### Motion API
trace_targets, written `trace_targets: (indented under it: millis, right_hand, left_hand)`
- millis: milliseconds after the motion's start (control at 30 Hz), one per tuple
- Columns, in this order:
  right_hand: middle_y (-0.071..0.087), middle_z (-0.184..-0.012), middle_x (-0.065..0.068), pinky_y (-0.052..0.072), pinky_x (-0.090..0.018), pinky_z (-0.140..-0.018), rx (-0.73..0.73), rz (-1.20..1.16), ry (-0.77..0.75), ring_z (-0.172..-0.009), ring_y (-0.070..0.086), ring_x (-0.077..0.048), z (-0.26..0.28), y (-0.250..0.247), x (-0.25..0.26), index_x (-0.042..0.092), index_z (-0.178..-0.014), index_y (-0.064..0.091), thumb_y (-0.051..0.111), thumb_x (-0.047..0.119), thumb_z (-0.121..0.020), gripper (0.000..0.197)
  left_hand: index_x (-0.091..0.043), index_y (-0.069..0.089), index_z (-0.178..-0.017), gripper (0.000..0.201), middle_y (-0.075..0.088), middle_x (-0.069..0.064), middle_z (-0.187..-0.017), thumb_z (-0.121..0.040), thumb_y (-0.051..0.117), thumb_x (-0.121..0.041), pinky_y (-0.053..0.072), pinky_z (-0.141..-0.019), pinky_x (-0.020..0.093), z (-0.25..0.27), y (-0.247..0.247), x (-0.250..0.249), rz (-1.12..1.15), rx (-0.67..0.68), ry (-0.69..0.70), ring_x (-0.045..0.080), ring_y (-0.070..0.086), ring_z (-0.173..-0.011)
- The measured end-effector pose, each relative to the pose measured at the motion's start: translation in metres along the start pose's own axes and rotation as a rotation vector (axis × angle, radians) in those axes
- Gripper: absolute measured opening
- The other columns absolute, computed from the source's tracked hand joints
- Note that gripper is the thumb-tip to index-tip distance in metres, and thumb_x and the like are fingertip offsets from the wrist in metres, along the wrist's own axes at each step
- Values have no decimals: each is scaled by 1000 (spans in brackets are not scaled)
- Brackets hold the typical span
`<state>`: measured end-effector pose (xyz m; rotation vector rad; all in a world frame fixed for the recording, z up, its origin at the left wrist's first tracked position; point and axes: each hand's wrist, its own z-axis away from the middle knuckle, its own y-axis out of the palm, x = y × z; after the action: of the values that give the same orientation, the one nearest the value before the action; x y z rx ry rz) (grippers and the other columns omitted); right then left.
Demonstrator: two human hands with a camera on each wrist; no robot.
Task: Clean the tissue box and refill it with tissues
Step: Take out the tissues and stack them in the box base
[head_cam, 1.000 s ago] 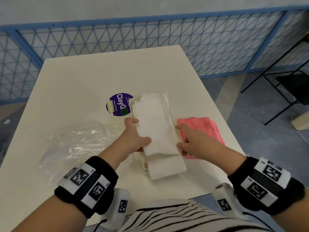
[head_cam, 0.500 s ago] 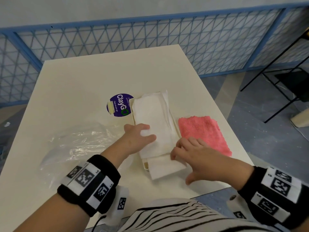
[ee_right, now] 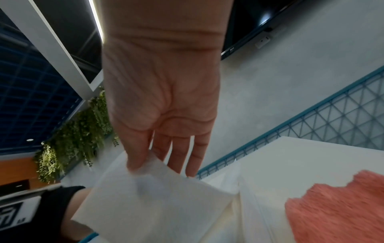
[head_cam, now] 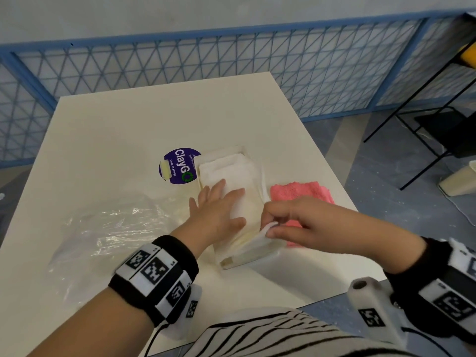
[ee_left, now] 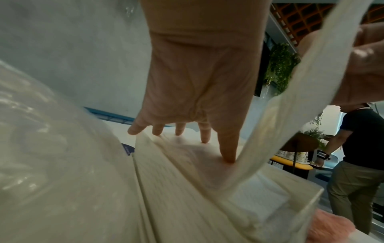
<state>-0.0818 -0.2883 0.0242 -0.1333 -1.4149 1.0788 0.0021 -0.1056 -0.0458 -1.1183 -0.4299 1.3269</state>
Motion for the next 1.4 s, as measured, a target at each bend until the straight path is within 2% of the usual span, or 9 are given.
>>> trace_targets:
  millis: [100,300,400,500,667,800,1033,1300,1400]
  right_hand:
    - [65,-86,1,49,-40,-78,-2,55,35,-83,60,-18,-9,5,-7,25,-93,56,52,27,-96,5]
    - [48,-96,11,36,-11,-71,27,170,54,-85,43,6,-5,20,-21,30,-98,67,63,33,-89,10]
    - [42,-95,16,42,-19,-70,11,142,146,-75,44,4,2,26,-28,35,-96,66,64,31,-88,9]
    - [41,-91,17,43,-21,-70,-32,97,228,-72,45,-1,9,30,-37,35,-85,64,60,10,-85,25]
    - [53,-92,3,50,-30,-81,-62,-88,251,-83,55,-8,20,36,-49,38,-71,59,59,-2,-77,40]
    - [54,-98,-4,50,-44,-85,-54,-189,219,-90,57,-22,25,38,-50,42,-70,60,59,-4,-75,46]
    - [46,-91,7,48,-34,-80,-67,-230,227,-82,52,-8,26,31,-46,29,-70,63,56,-7,-71,36]
    - [67,-98,-5,52,-34,-80,-153,-407,234,-89,66,-21,22,38,-52,35,-86,63,68,16,-78,21]
    - [64,-101,2,46,-12,-75,-150,-178,219,-89,63,-8,17,44,-54,29,-96,63,66,0,-82,32]
  left_hand:
    - [-43,29,-142,54,2,-2,-159,-92,50,-44,15,-113,42,-5,-3,-3,56,-52,-23,28,14,-142]
    - [-20,29,-141,65,19,11,-152,-87,56,-45,26,-105,42,-20,-9,-7,163,-225,-217,32,30,-133]
    - [-23,38,-135,55,27,6,-145,-87,59,-40,27,-105,38,-15,-16,-14,66,-312,-28,28,29,-130]
    - [-26,50,-118,42,40,-2,-121,-81,67,-38,36,-100,36,3,-19,-26,94,-76,255,22,38,-119]
    - [-32,27,-134,87,26,-5,-132,-65,77,-51,36,-102,36,24,-5,-36,-93,258,294,16,25,-123]
    - [-24,22,-138,88,23,0,-135,-68,72,-46,35,-101,36,23,8,-35,-280,147,341,23,26,-124]
    - [-21,35,-130,58,30,-1,-133,-80,61,-32,41,-92,33,23,10,-32,-195,86,349,23,31,-122]
    - [-15,30,-138,59,23,5,-147,-86,57,-13,44,-95,40,29,18,-28,-311,-55,304,25,26,-135]
    - [-12,27,-142,63,32,8,-146,-87,55,-3,47,-94,40,26,18,-28,-353,-140,300,25,36,-132]
